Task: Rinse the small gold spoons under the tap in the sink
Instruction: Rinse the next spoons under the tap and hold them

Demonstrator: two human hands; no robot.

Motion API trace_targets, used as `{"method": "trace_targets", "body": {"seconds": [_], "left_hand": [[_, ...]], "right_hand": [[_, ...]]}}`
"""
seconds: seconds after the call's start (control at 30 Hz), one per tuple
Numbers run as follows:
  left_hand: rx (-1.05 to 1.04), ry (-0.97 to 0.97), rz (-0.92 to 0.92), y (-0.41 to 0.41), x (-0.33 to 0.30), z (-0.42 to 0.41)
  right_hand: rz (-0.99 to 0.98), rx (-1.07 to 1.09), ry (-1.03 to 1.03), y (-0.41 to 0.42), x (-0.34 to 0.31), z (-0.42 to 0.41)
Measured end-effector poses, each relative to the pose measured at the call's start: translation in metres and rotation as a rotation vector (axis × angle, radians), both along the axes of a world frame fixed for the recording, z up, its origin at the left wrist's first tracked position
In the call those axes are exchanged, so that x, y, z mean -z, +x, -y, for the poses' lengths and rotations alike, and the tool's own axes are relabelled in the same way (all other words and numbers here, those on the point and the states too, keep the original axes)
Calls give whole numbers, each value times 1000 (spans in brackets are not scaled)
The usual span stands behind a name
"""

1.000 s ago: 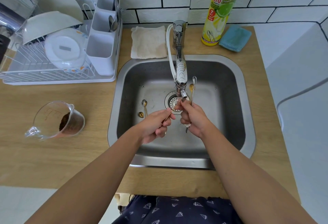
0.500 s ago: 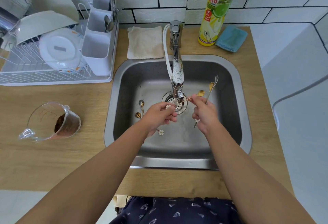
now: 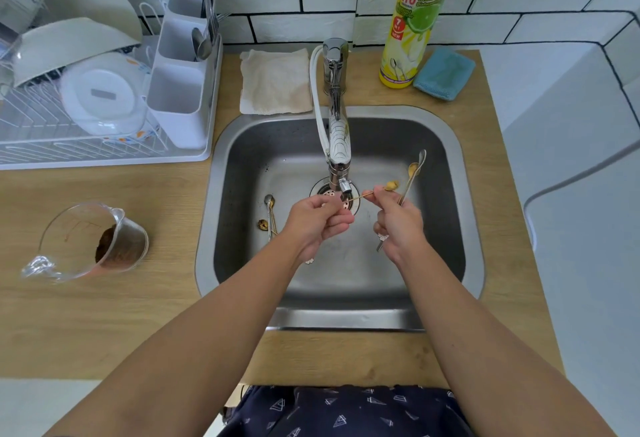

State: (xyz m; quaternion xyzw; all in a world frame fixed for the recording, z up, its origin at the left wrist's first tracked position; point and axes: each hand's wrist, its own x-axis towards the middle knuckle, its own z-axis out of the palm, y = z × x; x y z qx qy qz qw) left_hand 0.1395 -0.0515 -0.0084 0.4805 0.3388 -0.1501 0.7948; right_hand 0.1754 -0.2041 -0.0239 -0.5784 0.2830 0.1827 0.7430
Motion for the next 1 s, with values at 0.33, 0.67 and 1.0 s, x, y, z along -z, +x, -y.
{"method": "trace_targets", "body": {"seconds": [0.33, 0.67, 1.0], "left_hand": [[13, -123, -52, -2, -6, -1], [282, 267, 130, -12, 3, -5], [273, 89, 83, -11, 4, 1]], "right_hand": [[63, -55, 67, -1, -2, -2], [-24, 69, -23, -3, 5, -6], [-22, 105, -21, -1, 3, -3]]}}
